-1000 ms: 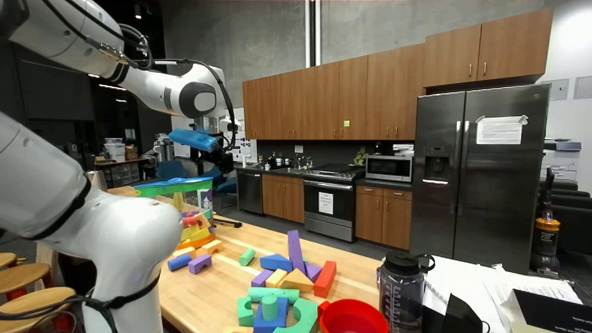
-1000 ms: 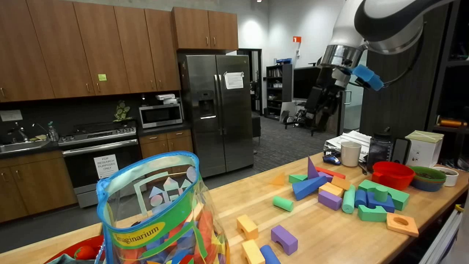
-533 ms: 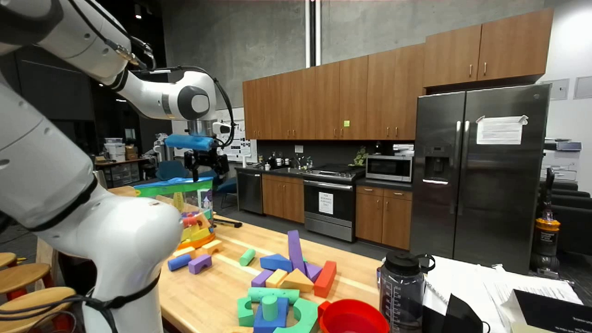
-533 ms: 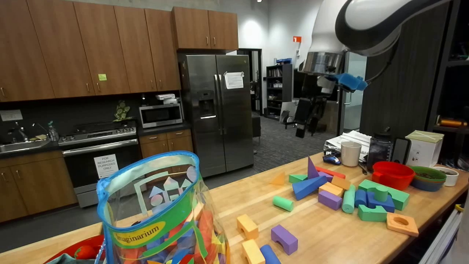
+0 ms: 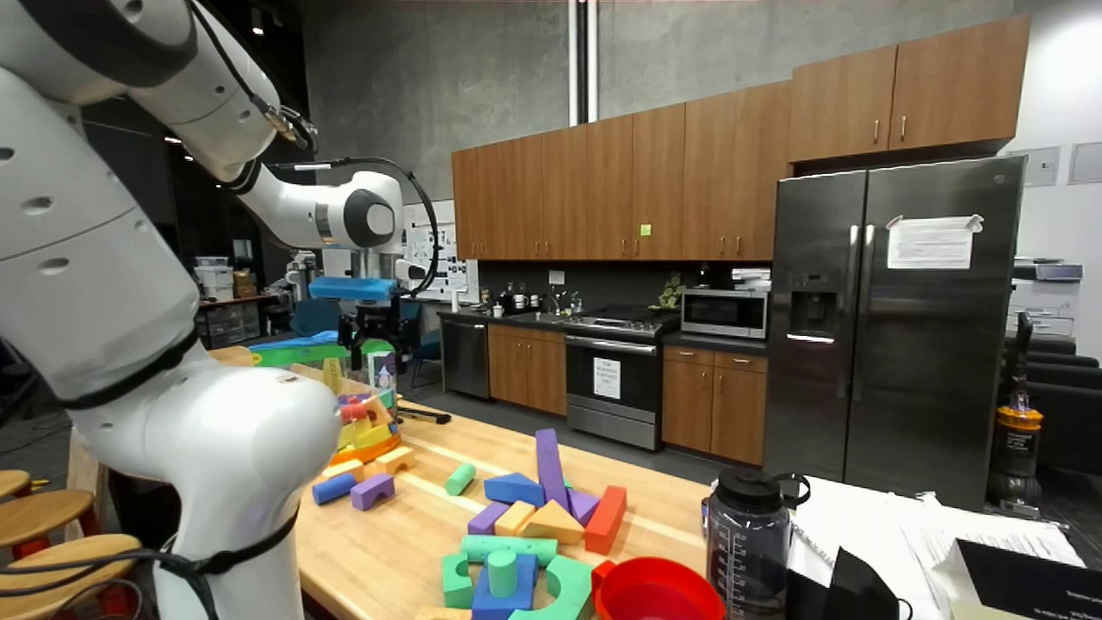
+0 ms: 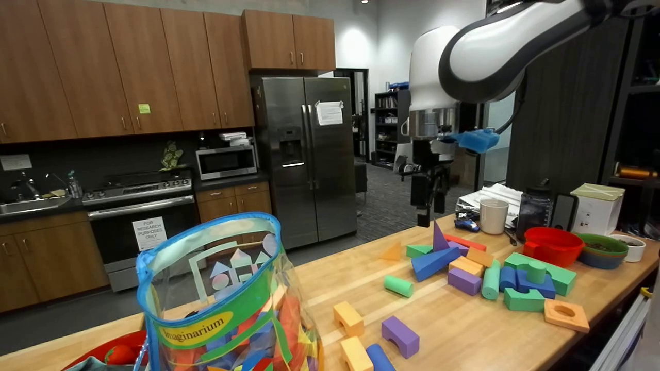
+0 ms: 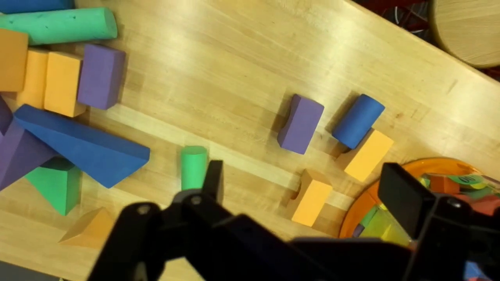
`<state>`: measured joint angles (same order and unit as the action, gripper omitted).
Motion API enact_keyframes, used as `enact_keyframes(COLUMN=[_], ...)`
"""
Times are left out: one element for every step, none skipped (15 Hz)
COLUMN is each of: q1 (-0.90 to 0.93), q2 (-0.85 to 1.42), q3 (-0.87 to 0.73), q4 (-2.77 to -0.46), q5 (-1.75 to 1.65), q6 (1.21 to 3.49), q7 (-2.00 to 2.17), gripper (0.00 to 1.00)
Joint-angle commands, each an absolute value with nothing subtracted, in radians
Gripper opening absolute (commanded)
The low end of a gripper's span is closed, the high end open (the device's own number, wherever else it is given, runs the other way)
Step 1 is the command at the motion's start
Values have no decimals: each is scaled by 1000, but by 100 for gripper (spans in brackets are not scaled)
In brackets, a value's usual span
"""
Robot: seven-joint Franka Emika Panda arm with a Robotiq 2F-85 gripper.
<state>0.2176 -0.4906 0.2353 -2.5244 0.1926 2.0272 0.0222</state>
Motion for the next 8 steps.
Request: enact_keyframes(q1=[231,235,247,248,251,253,254,256], q2=[-445,-434,-425,-416,-406,-396,-388,-383], q3=[224,223,218,223,227,230,236,242], q4=[-2472,-2465,-2459,-2456,-2453,-2452,-2453,-2456], q5=[178,187,210,209,211,208,198,187], q6=[1957,1943,1919,1909,1893,1881,1882,1889], q7=[22,19,4,7,10,12,14,13], gripper=[100,100,100,100,100,100,100,100])
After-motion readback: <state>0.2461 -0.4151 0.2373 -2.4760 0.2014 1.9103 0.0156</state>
